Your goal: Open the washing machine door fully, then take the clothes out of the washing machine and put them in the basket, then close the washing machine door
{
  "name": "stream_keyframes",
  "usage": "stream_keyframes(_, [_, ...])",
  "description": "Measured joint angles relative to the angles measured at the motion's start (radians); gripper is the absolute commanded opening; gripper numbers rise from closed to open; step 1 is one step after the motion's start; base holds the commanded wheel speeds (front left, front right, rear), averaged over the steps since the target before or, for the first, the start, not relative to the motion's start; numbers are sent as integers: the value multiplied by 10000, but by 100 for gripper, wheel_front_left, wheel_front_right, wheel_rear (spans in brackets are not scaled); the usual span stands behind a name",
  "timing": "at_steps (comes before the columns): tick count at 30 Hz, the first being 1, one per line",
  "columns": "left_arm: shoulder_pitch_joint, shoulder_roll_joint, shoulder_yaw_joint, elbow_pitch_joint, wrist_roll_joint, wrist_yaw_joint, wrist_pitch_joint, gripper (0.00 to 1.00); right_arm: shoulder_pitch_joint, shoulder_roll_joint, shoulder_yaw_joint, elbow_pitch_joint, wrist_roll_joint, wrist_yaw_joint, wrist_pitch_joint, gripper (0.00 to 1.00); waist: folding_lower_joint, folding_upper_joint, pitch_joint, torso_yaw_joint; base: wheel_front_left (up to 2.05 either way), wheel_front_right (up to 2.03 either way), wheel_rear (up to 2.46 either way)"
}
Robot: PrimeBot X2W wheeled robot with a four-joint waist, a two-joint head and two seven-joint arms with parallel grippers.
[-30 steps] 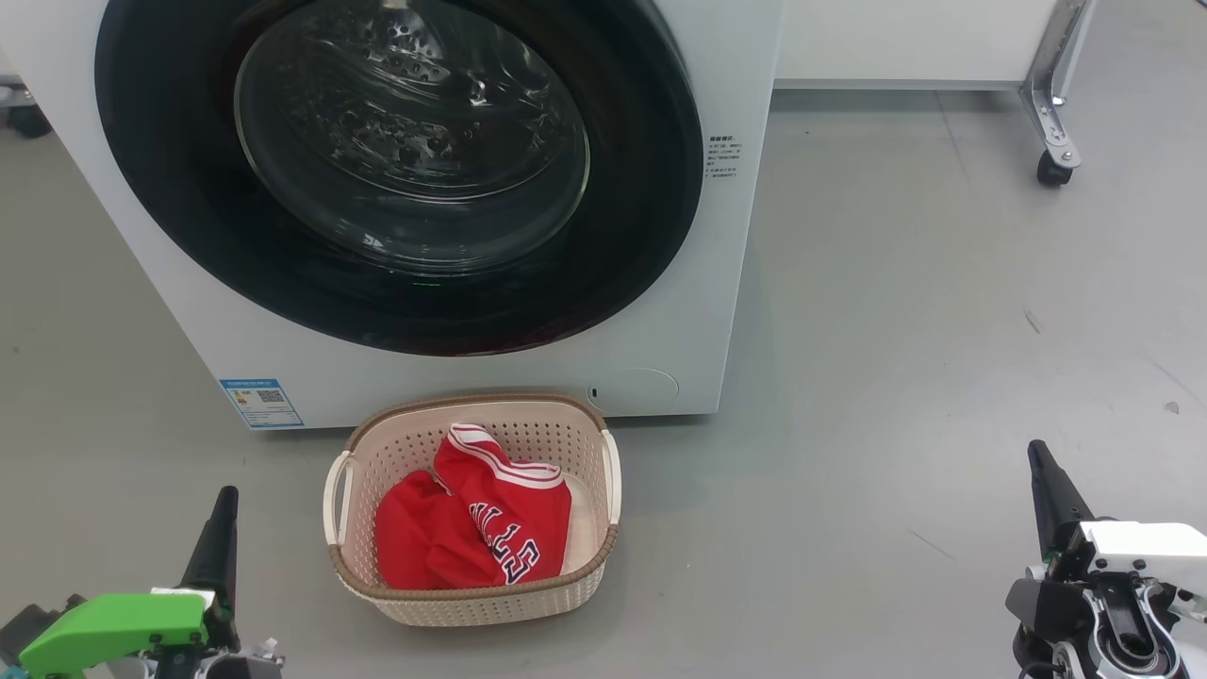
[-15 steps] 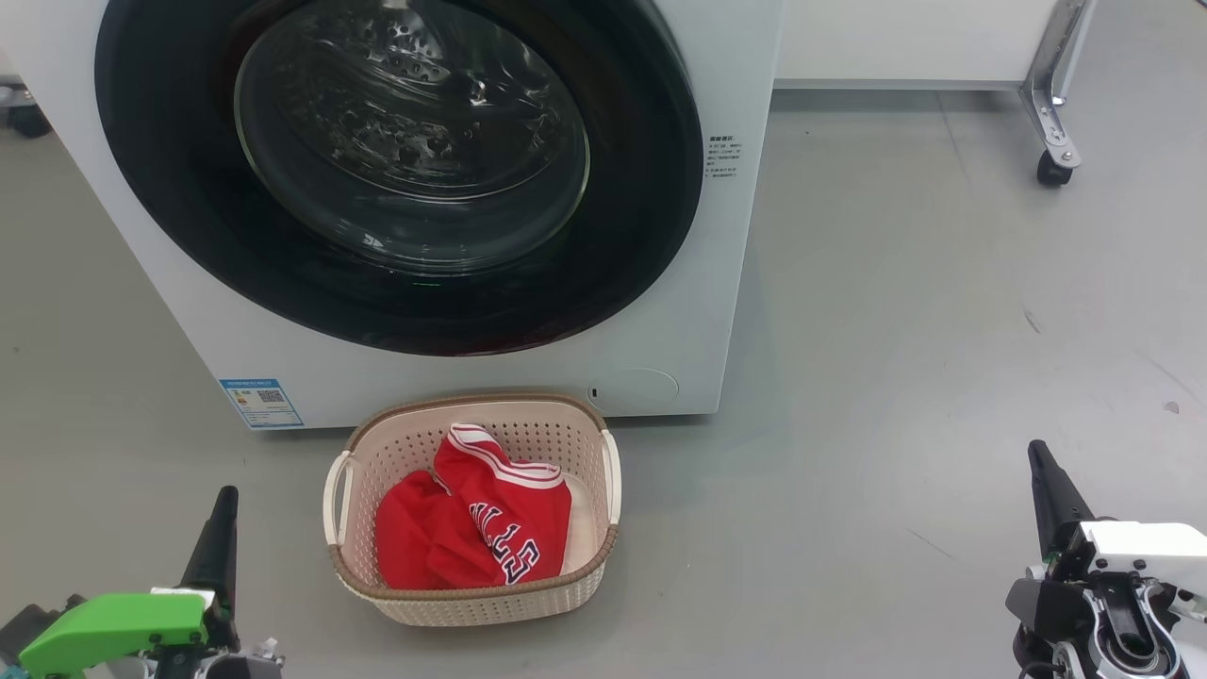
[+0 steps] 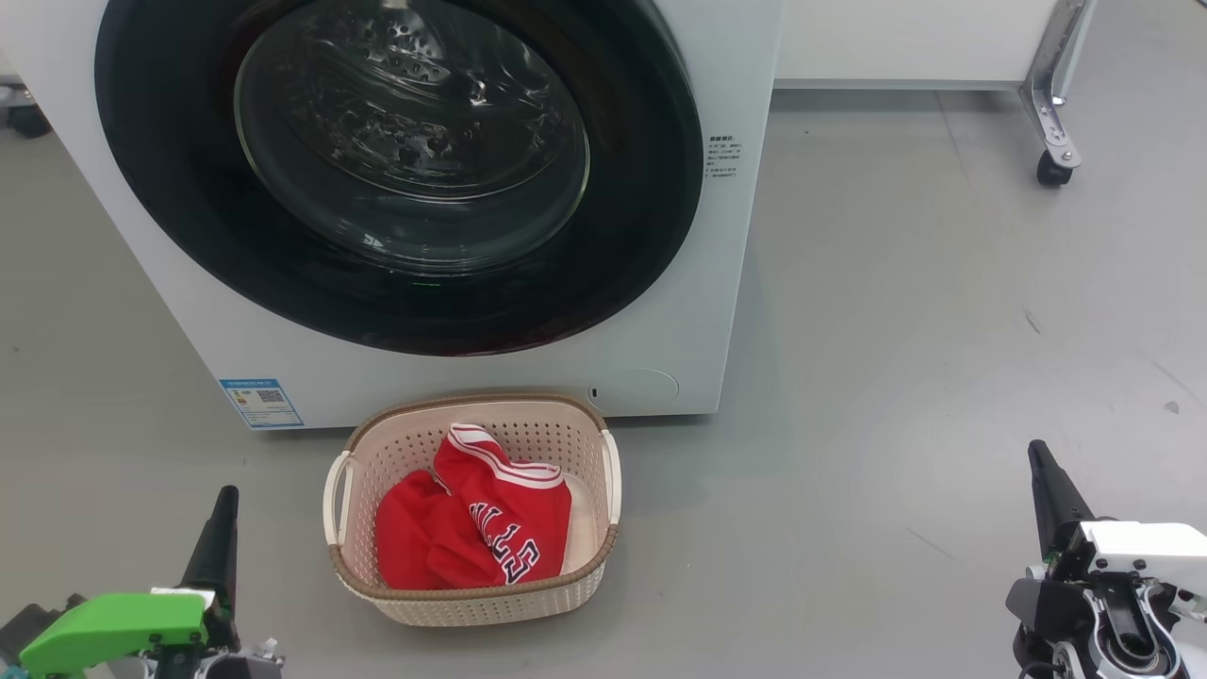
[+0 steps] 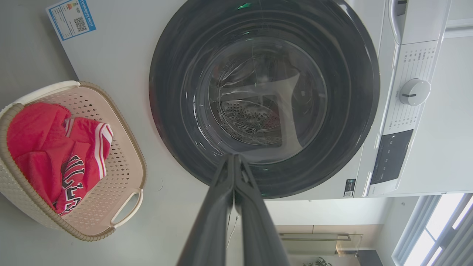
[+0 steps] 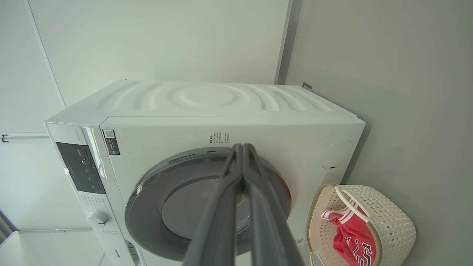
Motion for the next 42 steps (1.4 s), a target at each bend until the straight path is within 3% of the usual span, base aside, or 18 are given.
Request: stream_keyframes(42, [0, -44, 27, -12, 0, -2, 63, 0, 0, 4, -10, -2, -2, 0, 0, 0, 0, 0, 0, 0, 0, 0, 0])
